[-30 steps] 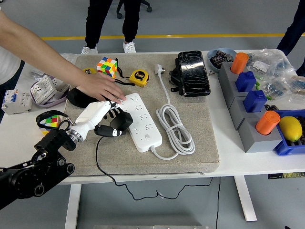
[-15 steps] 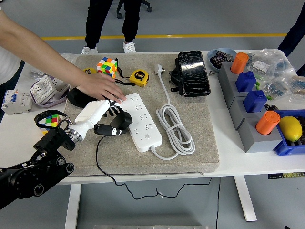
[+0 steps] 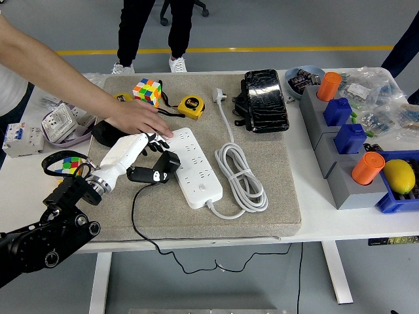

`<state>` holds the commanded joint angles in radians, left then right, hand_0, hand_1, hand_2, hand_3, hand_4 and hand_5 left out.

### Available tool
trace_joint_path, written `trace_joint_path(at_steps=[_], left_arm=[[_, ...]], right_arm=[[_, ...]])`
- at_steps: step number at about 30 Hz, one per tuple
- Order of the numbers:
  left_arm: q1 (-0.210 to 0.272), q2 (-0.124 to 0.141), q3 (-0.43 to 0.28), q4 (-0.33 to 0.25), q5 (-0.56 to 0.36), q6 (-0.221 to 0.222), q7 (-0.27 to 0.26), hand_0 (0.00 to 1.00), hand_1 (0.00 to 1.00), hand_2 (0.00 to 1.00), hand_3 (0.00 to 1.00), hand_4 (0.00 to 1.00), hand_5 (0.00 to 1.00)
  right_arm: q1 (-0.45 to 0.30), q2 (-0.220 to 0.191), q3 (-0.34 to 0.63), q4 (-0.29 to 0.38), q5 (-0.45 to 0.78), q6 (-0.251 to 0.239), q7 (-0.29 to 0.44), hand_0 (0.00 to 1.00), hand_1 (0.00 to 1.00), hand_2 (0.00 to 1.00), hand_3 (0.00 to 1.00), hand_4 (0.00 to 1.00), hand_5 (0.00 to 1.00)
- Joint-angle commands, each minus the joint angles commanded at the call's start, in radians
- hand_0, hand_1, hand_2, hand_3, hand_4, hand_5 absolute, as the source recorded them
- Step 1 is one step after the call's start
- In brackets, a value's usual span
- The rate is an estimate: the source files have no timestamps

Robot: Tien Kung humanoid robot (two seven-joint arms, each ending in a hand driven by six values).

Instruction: Put the plug near the board,insert it into the board,press the button,pull the plug out

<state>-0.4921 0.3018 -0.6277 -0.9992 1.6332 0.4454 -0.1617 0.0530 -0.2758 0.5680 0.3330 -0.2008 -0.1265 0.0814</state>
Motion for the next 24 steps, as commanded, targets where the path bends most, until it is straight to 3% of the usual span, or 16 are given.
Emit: trace_joint_path(at_steps=[1,2,7,8,16,24], left_arm=[[0.001,0.000,-0.001,-0.001,-0.005,0.001,-0.004,0.457,0.611,0.586,0.629,0.998,0.295],[0.004,0.001,-0.003,-0.004,-0.011,0.001,-0.008,0.480,0.633,0.635,0.669,0.998,0.372],[0.016,0.002,-0.015,-0.010,-0.045,0.005,-0.029,0.480,0.633,0.635,0.669,0.998,0.372],[0.018,0.002,-0.017,-0.011,-0.050,0.004,-0.031,0.587,0.701,0.723,0.736,0.998,0.490],[0.030,0.003,-0.030,-0.033,-0.083,0.001,-0.051,0.612,0.724,0.751,0.764,0.998,0.513],[0.066,0.011,-0.066,-0.084,-0.135,0.057,-0.132,0.611,0.719,0.745,0.756,0.998,0.534]], right_arm=[[0.000,0.000,0.000,0.000,0.000,0.000,0.000,0.570,0.639,0.606,0.541,0.926,0.481],[0.000,0.000,0.000,0.000,0.000,0.000,0.000,0.570,0.639,0.606,0.540,0.926,0.481],[-0.002,0.001,-0.003,0.000,0.001,0.000,0.000,0.570,0.639,0.606,0.540,0.926,0.481],[-0.002,0.001,-0.005,-0.001,0.002,0.000,0.000,0.570,0.640,0.606,0.541,0.926,0.481],[-0.001,0.000,-0.001,0.001,-0.001,0.000,0.000,0.571,0.640,0.606,0.540,0.926,0.481],[-0.003,0.000,-0.002,0.001,-0.001,0.000,0.000,0.572,0.640,0.606,0.540,0.926,0.481]])
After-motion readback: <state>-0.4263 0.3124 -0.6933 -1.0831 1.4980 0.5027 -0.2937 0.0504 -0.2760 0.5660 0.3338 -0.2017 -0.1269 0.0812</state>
